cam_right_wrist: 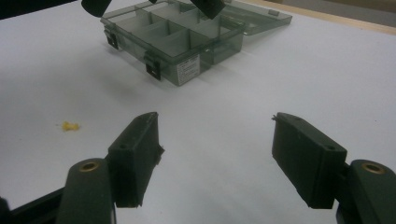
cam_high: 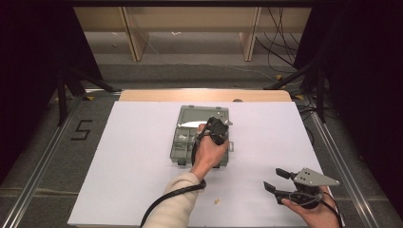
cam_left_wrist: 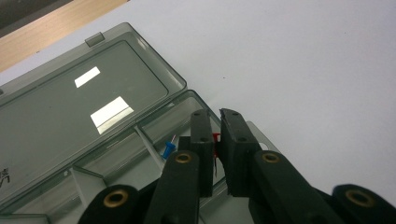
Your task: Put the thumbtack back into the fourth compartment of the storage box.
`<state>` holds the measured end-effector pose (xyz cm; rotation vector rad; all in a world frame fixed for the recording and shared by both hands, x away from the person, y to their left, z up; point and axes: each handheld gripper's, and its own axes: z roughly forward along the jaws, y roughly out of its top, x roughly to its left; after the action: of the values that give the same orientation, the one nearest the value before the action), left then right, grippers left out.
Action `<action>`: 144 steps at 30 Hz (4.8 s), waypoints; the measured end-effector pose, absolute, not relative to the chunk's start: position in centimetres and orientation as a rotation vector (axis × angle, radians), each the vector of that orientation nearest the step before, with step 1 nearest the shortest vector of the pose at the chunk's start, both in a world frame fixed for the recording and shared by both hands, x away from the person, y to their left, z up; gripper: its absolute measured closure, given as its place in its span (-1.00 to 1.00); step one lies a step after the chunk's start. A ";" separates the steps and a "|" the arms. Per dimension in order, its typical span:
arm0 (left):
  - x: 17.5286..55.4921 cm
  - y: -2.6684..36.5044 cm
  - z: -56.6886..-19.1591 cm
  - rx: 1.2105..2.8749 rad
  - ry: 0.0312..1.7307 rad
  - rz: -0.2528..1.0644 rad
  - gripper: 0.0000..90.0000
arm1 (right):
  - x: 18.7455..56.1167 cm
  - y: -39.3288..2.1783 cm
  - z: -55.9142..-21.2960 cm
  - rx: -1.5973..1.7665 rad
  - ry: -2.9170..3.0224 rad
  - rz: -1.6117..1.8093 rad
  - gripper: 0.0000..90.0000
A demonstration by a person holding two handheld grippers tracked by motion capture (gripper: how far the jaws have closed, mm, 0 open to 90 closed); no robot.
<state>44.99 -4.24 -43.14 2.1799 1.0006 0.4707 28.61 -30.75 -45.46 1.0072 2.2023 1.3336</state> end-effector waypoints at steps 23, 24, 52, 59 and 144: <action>40.7 -2.1 -42.0 2.092 0.913 0.533 -0.25 | 28.7 -31.1 -45.6 0.995 2.187 1.321 -0.27; 40.1 -1.9 -41.8 2.099 0.913 0.532 -0.40 | 28.7 -31.1 -45.6 1.001 2.187 1.321 -0.28; 30.3 0.7 -45.9 2.354 0.815 0.242 -0.26 | 28.6 -30.6 -45.4 1.011 2.195 1.312 -0.37; 29.8 -0.4 -46.5 2.430 0.797 0.234 0.13 | 28.4 -30.8 -45.2 1.011 2.201 1.290 -0.36; 34.1 -1.1 -41.2 2.306 0.799 0.341 0.85 | 28.7 -31.0 -45.6 1.021 2.188 1.298 -0.34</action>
<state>34.13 -1.11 -41.16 2.3063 0.7988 0.3409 28.68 -30.98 -45.59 1.0211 2.1881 1.2983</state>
